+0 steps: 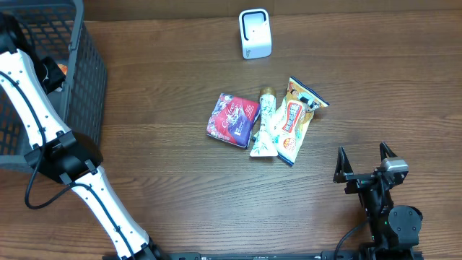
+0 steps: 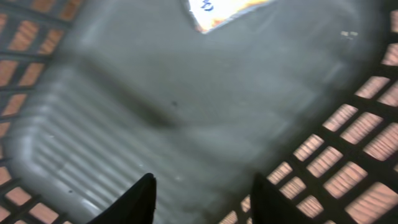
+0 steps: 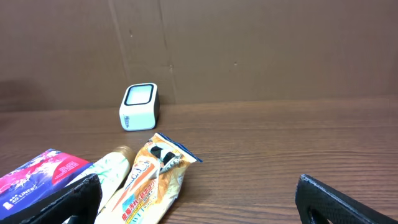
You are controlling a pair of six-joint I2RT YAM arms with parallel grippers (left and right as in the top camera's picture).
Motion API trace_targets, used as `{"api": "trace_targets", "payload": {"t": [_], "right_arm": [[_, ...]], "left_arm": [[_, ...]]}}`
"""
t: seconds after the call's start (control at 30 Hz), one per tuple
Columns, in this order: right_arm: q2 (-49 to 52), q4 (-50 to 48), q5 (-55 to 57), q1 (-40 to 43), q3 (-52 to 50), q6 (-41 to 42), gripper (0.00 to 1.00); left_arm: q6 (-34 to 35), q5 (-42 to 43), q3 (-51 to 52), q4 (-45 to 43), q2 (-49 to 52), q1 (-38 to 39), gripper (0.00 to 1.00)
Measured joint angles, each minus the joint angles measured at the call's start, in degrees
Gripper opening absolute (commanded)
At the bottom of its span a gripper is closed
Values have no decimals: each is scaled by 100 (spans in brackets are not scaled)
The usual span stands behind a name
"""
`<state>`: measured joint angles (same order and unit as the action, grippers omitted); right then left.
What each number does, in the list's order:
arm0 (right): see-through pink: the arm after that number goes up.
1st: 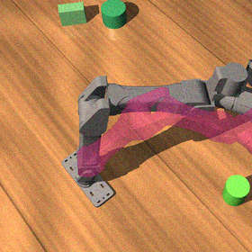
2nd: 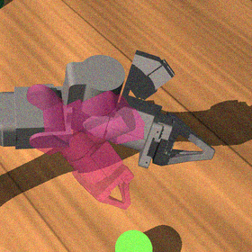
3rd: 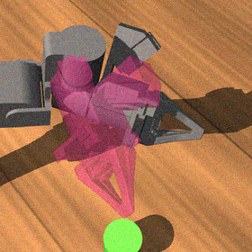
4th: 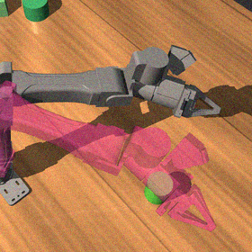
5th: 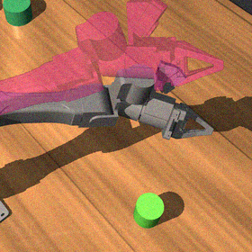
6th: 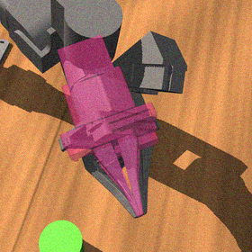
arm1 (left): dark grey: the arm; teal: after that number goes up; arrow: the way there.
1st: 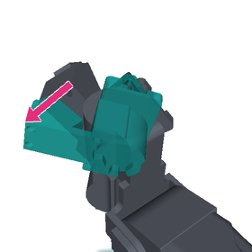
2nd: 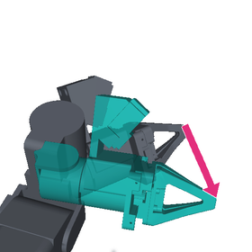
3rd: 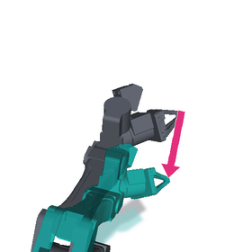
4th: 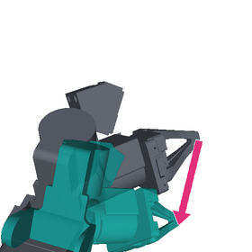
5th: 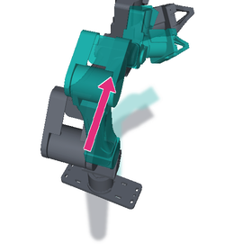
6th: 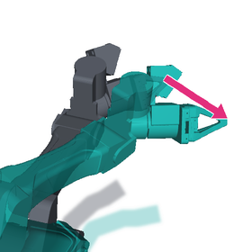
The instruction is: Scan the item barcode
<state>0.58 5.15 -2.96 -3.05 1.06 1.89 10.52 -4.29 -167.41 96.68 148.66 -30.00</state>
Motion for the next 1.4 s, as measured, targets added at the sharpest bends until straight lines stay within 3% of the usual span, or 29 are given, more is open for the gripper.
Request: {"api": "trace_targets", "payload": {"t": [0.07,0.13,0.37,0.67,1.17,1.4], "right_arm": [[0,-4,2,0,0,-2,100],[0,-4,0,0,0,-2,100],[0,-2,0,0,0,-2,100],[0,-2,0,2,0,-2,100],[0,-2,2,0,0,-2,100],[0,0,2,0,0,-2,100]], "left_arm": [[0,170,0,0,-61,0,25],[22,352,2,0,-232,0,4],[-4,538,308,-11,-1434,0,4],[203,9,2789,13,-3195,-81,4],[566,-70,4339,-44,-3355,-1641,4],[614,203,4854,-22,-3923,-2068,4]]}}
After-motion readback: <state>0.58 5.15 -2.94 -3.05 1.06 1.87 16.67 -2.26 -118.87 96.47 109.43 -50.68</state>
